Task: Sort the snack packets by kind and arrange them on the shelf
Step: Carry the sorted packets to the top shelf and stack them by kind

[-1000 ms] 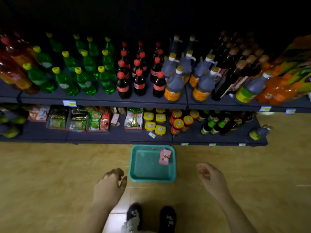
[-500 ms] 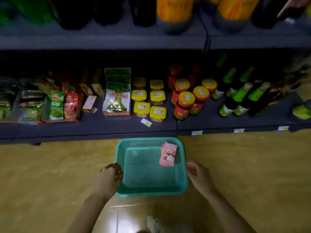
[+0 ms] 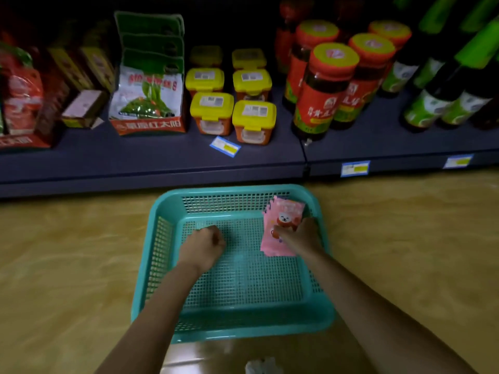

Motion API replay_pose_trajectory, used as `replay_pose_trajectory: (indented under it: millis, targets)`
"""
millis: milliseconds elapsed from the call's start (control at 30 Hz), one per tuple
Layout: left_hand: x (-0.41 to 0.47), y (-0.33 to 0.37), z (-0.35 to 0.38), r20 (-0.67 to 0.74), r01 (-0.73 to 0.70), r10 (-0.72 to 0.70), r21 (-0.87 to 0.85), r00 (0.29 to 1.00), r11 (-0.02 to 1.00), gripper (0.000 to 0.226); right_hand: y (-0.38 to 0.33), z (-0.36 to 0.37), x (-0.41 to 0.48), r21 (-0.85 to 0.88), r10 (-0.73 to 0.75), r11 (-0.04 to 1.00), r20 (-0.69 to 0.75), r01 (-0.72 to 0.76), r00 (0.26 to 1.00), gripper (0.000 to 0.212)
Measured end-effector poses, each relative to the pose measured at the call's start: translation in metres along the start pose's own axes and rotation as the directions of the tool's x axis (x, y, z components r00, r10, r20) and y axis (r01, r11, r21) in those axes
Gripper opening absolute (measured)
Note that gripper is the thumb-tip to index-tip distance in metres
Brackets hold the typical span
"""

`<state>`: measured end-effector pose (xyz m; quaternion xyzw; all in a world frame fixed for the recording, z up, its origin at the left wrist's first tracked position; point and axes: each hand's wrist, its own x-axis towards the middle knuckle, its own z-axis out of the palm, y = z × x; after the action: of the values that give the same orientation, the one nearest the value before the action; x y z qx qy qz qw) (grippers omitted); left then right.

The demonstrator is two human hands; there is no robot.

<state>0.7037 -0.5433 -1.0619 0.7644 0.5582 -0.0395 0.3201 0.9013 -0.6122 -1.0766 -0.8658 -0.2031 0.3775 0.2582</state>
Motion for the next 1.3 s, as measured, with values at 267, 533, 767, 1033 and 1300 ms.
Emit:
replay_pose_trajectory:
  millis: [267,533,767,1033,1300]
  targets:
    - [0.024,-0.005,0.034,-0.076,0.052,-0.067,-0.185,0.995,0.981,0.013,0.017,0.023,0.017,0.008,-0.015,1.000,-0.018,0.015,1.000,0.071]
    - [0.042,0.027,0.068,0.013,0.117,-0.118,-0.241,0.993,0.963,0.033,0.009,-0.015,0.003,0.408,0.061,0.908,0.095,-0.095,0.994,0.047]
    - [0.072,0.069,0.110,0.198,0.267,-0.206,-0.366,0.958,0.892,0.066,0.031,-0.094,-0.026,0.634,-0.102,0.773,0.179,-0.035,0.979,0.045]
    - [0.077,0.093,0.134,0.269,0.354,-0.252,-0.460,0.930,0.814,0.066,0.056,-0.115,-0.036,0.631,0.017,0.767,0.161,-0.116,0.987,0.057]
    - [0.035,0.077,0.040,0.302,0.345,-0.168,-0.810,0.939,0.474,0.059,0.015,-0.120,-0.049,0.634,-0.127,0.774,0.163,-0.005,0.978,0.058]
